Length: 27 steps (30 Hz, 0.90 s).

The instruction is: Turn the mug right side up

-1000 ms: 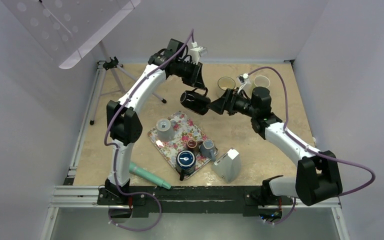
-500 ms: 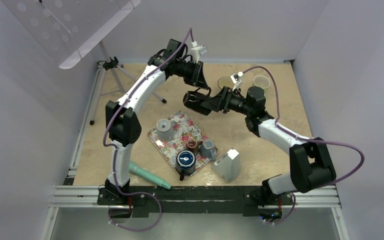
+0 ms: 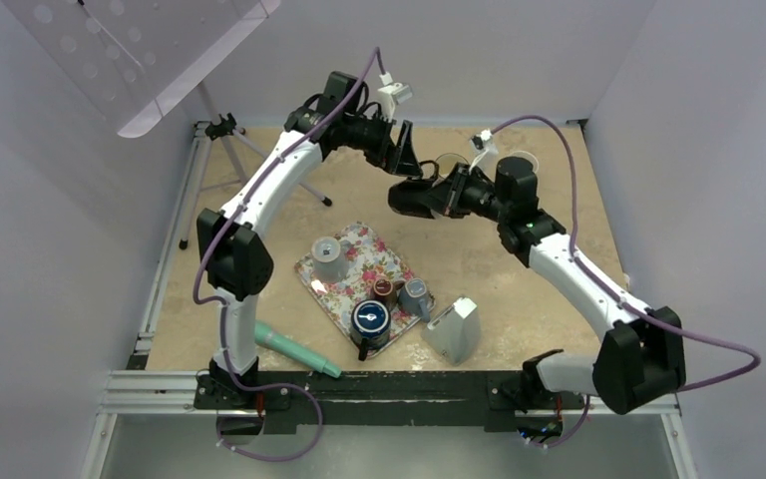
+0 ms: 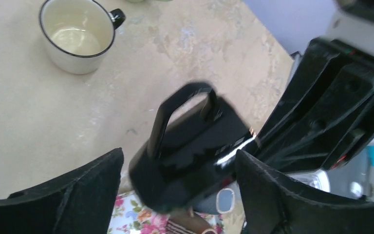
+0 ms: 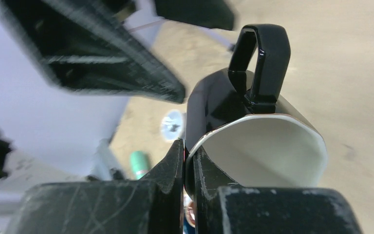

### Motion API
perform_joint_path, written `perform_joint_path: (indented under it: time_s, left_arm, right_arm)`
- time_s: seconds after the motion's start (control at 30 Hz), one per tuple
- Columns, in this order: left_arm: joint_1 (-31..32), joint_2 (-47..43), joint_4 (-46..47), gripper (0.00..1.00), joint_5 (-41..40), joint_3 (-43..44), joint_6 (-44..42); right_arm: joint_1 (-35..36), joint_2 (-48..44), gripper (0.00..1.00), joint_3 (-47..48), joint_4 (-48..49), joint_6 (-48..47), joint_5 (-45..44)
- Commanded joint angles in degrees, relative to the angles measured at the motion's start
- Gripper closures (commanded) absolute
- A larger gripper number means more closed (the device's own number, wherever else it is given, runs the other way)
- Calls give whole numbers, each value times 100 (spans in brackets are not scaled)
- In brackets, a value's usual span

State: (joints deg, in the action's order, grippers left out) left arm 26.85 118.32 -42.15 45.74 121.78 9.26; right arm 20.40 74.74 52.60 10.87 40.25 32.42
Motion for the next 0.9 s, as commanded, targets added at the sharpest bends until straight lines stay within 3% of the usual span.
perform_joint_path:
  time_s: [0.0,0.2,0.33,0.53,0.77,0.87]
  left_arm:
    - [22,-672,-243,6,-966,-59,-828]
    - [22,-1007,-976,2,-2102,-46,-1765]
    - [18,-1104,-1559,2,-2384,-100,-2247]
    - [31,-1252,-2337,2,-2688,-219,-2884]
    - [39,-1433,-2869,3,-2796,-569,-3457]
    - [37,-1456,-2958,3,-2728,-672,-3573]
  right_arm:
    - [-24,-638,100,901,-2348,-1428,-2152]
    - [-181,-1005,100,1240,-4756,-1764,-4577]
    - [-908,-1367,100,726,-5059,-1730,-5251]
    - [-2455,-718,100,1039,-5449,-2229,-5227]
    - [-4742,-30,100,959,-5083,-2885,-4638]
    - [-5119,186,100,1051,-4943,-2855,-4040]
